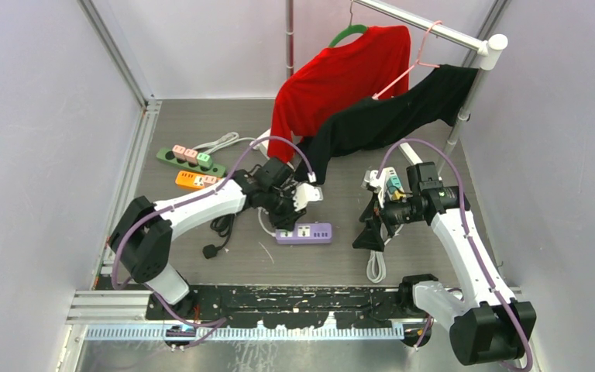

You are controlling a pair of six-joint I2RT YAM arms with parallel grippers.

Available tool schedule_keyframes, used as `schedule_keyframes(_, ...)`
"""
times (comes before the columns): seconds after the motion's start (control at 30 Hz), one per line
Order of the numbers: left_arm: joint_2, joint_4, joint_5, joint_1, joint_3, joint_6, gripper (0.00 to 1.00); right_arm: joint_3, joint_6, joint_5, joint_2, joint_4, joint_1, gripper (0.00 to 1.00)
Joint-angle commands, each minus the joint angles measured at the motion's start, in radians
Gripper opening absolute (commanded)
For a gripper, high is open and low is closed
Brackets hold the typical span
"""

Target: Pull the plug off the socket

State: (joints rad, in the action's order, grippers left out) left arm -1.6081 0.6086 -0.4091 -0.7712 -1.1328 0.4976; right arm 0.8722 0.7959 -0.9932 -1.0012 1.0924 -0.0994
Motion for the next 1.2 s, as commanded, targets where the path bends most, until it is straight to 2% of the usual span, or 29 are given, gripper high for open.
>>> schedule_keyframes(0.0, 0.024, -0.238, -0.038, -0.107, -0.01, -0.307, 0.0, 0.011, 0.0, 0.011, 0.005, -0.022, -0.005, 1.0)
schedule_keyframes(0.1, -0.024, -0.37, 0.061, -0.168, -0.003, -0.428, 0.0, 0.013, -0.008, 0.027, -0.001, -0.03, -0.005, 1.0)
schedule_keyframes(0.2, -0.1, -0.419, 0.154, -0.204, -0.033, -0.505, 0.03, 0.012, -0.012, 0.041, -0.004, -0.037, -0.005, 1.0)
schedule_keyframes(0.37, -0.151, -0.435, 0.248, -0.244, -0.062, -0.57, 0.18, 0.011, -0.013, 0.045, -0.007, -0.039, -0.003, 1.0)
schedule_keyframes(0.43, -0.141, -0.45, 0.274, -0.251, -0.055, -0.594, 0.27, 0.011, -0.013, 0.047, -0.011, -0.039, -0.003, 1.0)
schedule_keyframes(0.5, -0.115, -0.468, 0.285, -0.252, -0.04, -0.621, 0.42, 0.011, -0.012, 0.048, -0.014, -0.039, -0.003, 1.0)
schedule_keyframes(0.63, 0.01, -0.526, 0.282, -0.252, 0.003, -0.658, 0.62, 0.008, 0.012, 0.031, -0.021, -0.022, -0.001, 1.0)
schedule_keyframes(0.77, 0.171, -0.648, 0.279, -0.252, 0.116, -0.674, 0.79, -0.005, 0.075, 0.007, -0.029, -0.003, -0.002, 1.0)
schedule_keyframes(0.83, 0.249, -0.7, 0.276, -0.249, 0.188, -0.696, 0.88, -0.018, 0.148, 0.003, -0.037, 0.02, -0.001, 1.0)
schedule_keyframes(0.9, 0.323, -0.752, 0.274, -0.242, 0.272, -0.742, 0.99, -0.026, 0.292, -0.004, -0.054, 0.076, -0.002, 1.0)
schedule_keyframes(0.93, 0.384, -0.784, 0.277, -0.232, 0.315, -0.779, 1.0, -0.026, 0.434, -0.012, -0.065, 0.123, -0.002, 1.0)
schedule_keyframes(1.0, 0.469, -0.795, 0.29, -0.21, 0.396, -0.878, 0.99, -0.014, 0.605, -0.022, -0.095, 0.204, -0.003, 1.0)
schedule_keyframes(1.07, 0.543, -0.779, 0.291, -0.185, 0.466, -0.963, 0.99, 0.016, 0.679, -0.029, -0.129, 0.247, -0.014, 1.0)
schedule_keyframes(1.17, 0.643, -0.751, 0.35, -0.167, 0.574, -1.088, 0.99, 0.072, 0.679, -0.001, -0.17, 0.24, -0.055, 1.0)
